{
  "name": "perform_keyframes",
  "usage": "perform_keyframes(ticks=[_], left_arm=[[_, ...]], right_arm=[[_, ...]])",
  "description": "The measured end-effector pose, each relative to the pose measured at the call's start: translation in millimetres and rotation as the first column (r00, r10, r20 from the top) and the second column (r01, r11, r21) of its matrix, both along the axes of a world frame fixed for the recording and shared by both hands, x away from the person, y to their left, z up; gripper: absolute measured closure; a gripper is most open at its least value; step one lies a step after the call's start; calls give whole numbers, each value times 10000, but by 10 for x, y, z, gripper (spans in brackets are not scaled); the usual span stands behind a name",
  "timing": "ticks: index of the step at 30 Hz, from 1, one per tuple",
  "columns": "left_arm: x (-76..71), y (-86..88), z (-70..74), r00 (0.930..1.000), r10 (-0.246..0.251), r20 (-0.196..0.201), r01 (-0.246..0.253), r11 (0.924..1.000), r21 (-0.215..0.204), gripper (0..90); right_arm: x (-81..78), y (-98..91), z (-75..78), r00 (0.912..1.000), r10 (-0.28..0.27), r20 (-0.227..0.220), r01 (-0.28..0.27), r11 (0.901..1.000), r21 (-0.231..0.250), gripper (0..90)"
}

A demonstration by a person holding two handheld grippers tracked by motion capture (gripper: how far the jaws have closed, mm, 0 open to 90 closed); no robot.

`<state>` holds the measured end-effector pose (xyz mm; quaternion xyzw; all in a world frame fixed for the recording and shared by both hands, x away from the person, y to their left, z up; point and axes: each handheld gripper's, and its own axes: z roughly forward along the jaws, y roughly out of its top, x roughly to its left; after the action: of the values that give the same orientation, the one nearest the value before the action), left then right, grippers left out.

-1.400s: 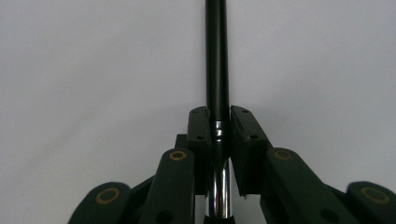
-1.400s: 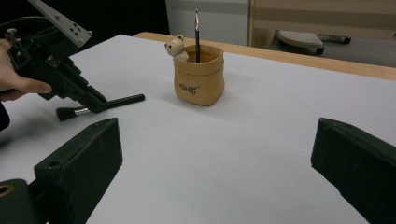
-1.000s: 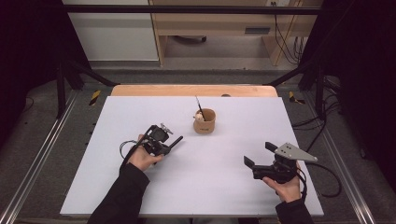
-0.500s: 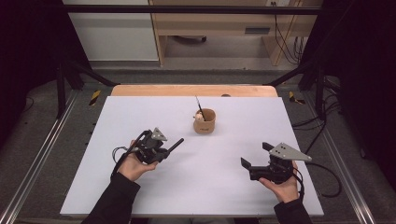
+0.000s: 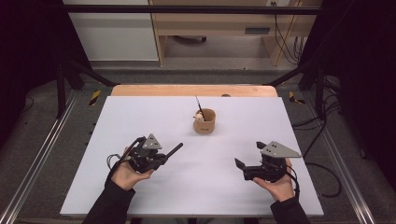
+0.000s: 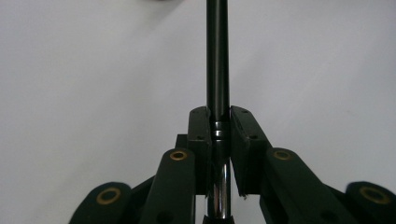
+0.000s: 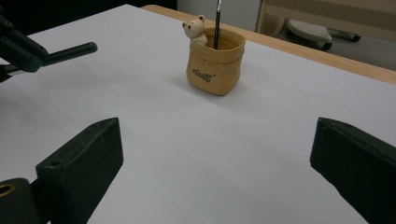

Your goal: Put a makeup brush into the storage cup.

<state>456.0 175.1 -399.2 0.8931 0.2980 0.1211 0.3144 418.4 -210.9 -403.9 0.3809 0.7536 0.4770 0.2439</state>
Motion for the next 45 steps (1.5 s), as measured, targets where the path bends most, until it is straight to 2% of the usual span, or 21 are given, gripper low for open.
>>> perform_keyframes(ticks=[6,9,19,28,36,45], left_arm=[[-53,-13,27,9998,-147,99,148,9998,-167,788],[-77,-50,31,9992,-349,188,353,9992,-199,788],[-146,-207,48,9945,-1039,105,1041,9941,-310,788],[-152,-350,79,9869,-1610,-88,1609,9868,-193,788],[-144,-450,122,9784,-2057,-206,2053,9785,-183,788],[-123,-493,122,9673,-2511,-355,2502,9678,-297,788]], right_arm=[[4,92,78,9997,254,38,-253,9992,-297,32],[-1,137,121,9994,355,37,-353,9984,-442,32],[7,260,225,9961,877,-48,-877,9900,-1107,35],[1,414,314,9888,1478,-194,-1487,9701,-1918,38],[-13,534,375,9798,1979,-296,-1988,9454,-2584,43],[-15,656,408,9670,2484,-575,-2531,9085,-3325,47]])
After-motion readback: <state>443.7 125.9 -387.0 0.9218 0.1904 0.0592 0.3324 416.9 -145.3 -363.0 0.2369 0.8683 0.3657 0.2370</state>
